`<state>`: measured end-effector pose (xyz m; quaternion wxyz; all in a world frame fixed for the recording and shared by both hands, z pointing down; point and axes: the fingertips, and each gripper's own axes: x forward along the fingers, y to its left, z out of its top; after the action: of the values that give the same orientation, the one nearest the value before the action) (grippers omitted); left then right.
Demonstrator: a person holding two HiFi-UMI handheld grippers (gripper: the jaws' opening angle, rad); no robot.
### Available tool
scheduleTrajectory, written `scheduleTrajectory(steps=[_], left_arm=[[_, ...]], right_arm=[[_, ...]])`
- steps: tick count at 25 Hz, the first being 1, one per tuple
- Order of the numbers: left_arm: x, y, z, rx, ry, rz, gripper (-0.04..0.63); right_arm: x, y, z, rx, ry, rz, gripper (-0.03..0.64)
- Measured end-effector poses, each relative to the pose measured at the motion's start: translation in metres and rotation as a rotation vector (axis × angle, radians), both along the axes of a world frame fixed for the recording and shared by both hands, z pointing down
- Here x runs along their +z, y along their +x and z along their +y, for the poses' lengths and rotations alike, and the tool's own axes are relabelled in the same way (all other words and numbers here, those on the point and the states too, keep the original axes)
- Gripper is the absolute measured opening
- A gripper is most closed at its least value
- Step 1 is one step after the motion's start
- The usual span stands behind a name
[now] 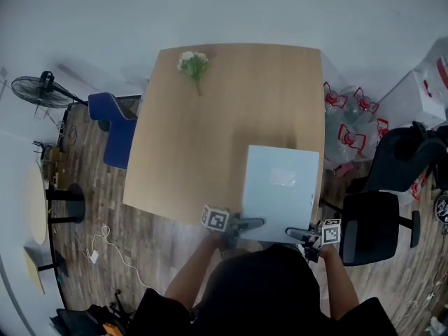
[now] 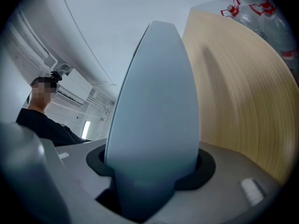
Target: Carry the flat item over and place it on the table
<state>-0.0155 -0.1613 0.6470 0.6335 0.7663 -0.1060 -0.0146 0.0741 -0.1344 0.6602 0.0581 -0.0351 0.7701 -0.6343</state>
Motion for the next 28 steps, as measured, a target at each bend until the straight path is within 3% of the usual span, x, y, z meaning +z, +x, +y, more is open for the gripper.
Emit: scheduleTrajectory(steps=[7, 15, 23, 28], left_arm=[[0.013, 0.001, -0.058, -0.032, -0.037, -0.009, 0.33], [0.044, -0.017, -0.135, -0.005, -0.041, -0.026, 0.337], [0.073, -0.026, -0.199, -0.017, -0.108, -0.02, 0.341], [0.086, -0.028, -0.235, -0.005, -0.153, -0.032, 0.347]], right_arm=[[0.012, 0.002, -0.06, -0.029, -0.034, 0.007, 0.304], [0.044, -0.015, -0.132, 0.003, -0.059, 0.016, 0.308], [0.06, -0.025, -0.201, -0.02, -0.07, 0.049, 0.315], [0.073, -0.028, -0.235, -0.015, -0.129, 0.043, 0.318]])
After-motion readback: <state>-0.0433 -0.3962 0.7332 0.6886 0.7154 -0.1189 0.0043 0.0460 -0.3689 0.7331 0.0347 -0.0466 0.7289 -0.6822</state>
